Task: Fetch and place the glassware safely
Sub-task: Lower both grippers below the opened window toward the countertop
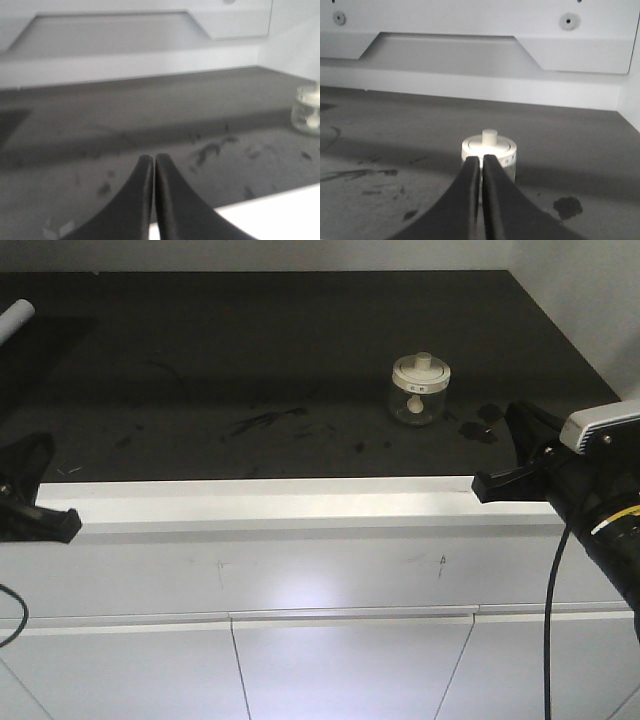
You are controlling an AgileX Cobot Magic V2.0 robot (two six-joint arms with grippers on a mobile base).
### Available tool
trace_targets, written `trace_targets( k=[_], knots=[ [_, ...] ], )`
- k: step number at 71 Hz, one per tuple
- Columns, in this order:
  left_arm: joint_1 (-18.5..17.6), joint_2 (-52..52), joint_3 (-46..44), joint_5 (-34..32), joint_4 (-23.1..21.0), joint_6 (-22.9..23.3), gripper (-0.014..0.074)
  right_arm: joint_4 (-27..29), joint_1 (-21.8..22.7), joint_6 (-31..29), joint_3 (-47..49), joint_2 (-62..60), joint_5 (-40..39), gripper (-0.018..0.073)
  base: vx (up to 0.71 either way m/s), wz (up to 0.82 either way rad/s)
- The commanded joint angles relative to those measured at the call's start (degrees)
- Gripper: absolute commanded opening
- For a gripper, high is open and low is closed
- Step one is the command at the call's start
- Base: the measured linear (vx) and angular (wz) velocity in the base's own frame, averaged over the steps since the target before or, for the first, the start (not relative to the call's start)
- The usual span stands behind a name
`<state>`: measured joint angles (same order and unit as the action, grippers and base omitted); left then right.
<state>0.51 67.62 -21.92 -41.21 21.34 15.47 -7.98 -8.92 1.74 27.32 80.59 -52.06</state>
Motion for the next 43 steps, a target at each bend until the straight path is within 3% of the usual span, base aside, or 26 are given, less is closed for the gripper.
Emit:
trace_targets(
  k=[1,5,11,22,43],
  knots=[
    [-0.3,-1.9,2.8,-8.3,-1.9,0.8,-0.0001,-0.3,0.0,-0.1,0.7,-1.9,-4.5,-0.0001,0.00,0.00],
    [-0.3,-2.0,5.4,-11.8,-1.0,1.3,-0.0001,-0.5,0.0,-0.1,0.7,-1.9,-4.3,-0.0001,0.00,0.00],
    [-0.3,-2.0,9.2,-16.3,3.3,5.8,-0.0001,-0.7,0.0,-0.1,0.7,-1.9,-4.4,-0.0001,0.00,0.00],
    [-0.3,-2.0,14.8,-18.1,10.7,12.1,-0.0001,-0.9,0.0,-0.1,0.7,-1.9,-4.4,-0.0001,0.00,0.00],
    [-0.3,-2.0,18.6,-18.3,5.3,12.1,-0.0007,-1.5,0.0,-0.4,0.7,-1.9,-4.5,-0.0001,0.00,0.00]
  ],
)
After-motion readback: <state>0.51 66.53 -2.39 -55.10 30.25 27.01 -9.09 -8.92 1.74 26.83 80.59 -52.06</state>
